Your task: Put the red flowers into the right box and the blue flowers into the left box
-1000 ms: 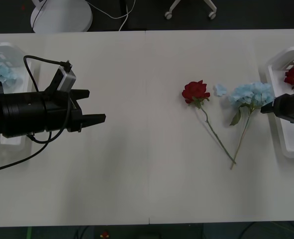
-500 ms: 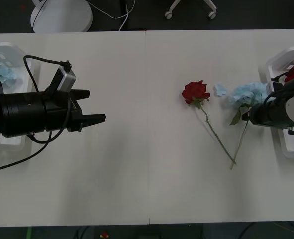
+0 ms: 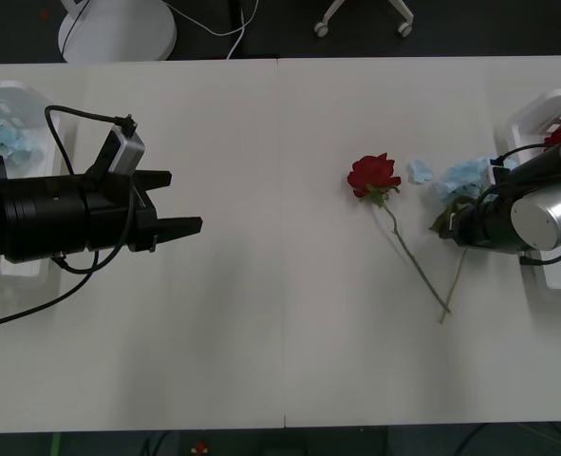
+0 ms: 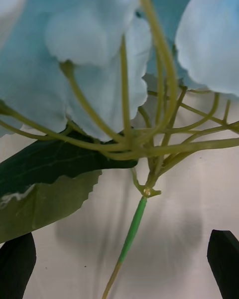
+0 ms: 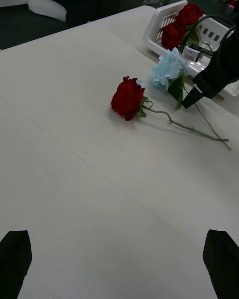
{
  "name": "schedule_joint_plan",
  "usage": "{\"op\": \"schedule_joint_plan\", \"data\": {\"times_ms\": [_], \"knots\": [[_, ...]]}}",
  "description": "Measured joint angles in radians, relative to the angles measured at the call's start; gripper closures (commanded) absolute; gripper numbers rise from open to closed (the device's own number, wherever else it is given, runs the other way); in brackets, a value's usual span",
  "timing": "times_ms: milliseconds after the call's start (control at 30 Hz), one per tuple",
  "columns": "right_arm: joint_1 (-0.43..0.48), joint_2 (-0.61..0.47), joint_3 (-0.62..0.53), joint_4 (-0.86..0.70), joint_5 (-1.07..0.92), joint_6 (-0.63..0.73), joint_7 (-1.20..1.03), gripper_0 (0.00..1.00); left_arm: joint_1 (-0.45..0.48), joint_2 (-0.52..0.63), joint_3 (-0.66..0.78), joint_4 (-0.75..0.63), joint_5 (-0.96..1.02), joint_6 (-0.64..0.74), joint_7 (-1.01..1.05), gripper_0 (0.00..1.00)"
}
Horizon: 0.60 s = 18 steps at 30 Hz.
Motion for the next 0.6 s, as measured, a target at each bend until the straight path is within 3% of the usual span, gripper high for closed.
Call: {"op": "schedule_joint_plan", "data": {"times_ms": [67, 133, 167, 233, 300, 600], "knots": [[0.000, 0.006, 0.000, 0.004, 0.000, 0.000, 0.000, 0.16, 0.000, 0.000, 0.000, 0.000, 0.000, -0.001, 0.000, 0.00], [0.000, 0.009, 0.000, 0.006, 0.001, 0.000, 0.000, 0.35, 0.000, 0.000, 0.000, 0.000, 0.000, -0.002, 0.000, 0.00], [0.000, 0.009, 0.000, 0.007, 0.001, 0.000, 0.000, 0.48, 0.000, 0.000, 0.000, 0.000, 0.000, -0.003, 0.000, 0.00], [0.000, 0.009, 0.001, 0.008, 0.001, -0.001, 0.000, 0.83, 0.000, 0.000, 0.000, 0.001, 0.000, -0.003, 0.000, 0.00], [0.000, 0.009, 0.001, 0.009, 0.001, -0.001, 0.000, 1.00, 0.000, 0.000, 0.000, 0.001, 0.000, -0.003, 0.000, 0.00], [-0.002, 0.009, 0.001, 0.030, -0.001, -0.012, 0.000, 1.00, 0.000, 0.000, 0.000, 0.002, 0.002, -0.009, 0.000, 0.00]]}}
